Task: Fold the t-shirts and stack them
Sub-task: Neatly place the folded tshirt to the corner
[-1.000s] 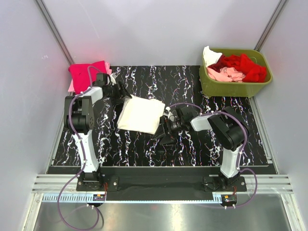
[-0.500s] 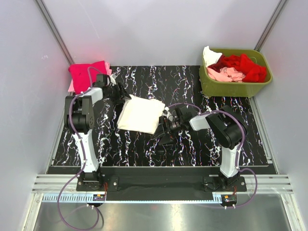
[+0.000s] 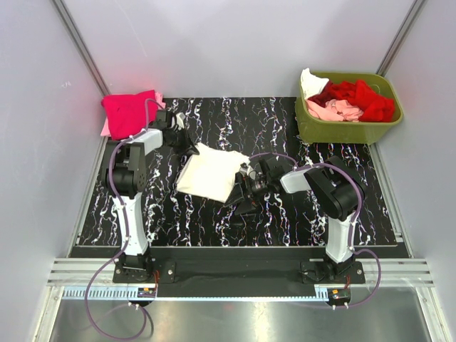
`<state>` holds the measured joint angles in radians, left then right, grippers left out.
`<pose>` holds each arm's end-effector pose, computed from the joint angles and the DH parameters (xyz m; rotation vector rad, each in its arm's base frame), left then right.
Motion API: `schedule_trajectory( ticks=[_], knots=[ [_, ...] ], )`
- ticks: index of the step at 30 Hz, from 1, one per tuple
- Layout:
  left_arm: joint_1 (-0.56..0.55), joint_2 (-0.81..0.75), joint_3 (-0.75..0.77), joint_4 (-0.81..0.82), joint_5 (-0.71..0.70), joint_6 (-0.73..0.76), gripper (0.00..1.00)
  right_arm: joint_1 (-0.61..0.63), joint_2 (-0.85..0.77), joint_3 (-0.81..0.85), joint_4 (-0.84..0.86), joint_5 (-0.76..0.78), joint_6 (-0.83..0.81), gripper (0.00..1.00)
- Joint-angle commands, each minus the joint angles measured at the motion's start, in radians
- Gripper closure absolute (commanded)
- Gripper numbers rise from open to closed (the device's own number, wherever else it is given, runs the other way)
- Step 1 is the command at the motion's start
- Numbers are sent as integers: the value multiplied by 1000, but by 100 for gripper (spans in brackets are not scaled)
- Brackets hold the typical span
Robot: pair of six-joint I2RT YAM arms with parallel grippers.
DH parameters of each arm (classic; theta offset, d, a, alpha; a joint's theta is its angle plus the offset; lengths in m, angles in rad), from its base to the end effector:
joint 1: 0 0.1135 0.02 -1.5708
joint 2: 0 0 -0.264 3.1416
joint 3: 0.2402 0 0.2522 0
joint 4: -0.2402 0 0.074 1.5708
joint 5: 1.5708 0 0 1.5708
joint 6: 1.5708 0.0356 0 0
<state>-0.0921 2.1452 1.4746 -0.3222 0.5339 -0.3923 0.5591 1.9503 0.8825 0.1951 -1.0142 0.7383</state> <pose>0.4462 -0.0594 0.1423 -0.1781 2.5783 -0.8676 0.2791 0.2103 0.1019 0.2821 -2.5563 -1.6703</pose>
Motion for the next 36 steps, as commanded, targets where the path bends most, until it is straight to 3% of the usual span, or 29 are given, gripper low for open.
schedule_trajectory(
  ticks=[1,8,17,28,36],
  knots=[
    [6,19,71,-83,-3,32,100,1,18,24,17,3,-10,9],
    [46,-44,326,-242,-69,67,100,1,13,19,20,3,-8,9],
    [115,30,683,-403,-104,78,100,1,10,13,32,8,-5,9],
    [199,53,878,-344,-232,-43,100,1,12,10,41,11,-2,8],
    [258,67,980,-311,-230,-89,100,1,18,13,50,6,1,8]
  ],
)
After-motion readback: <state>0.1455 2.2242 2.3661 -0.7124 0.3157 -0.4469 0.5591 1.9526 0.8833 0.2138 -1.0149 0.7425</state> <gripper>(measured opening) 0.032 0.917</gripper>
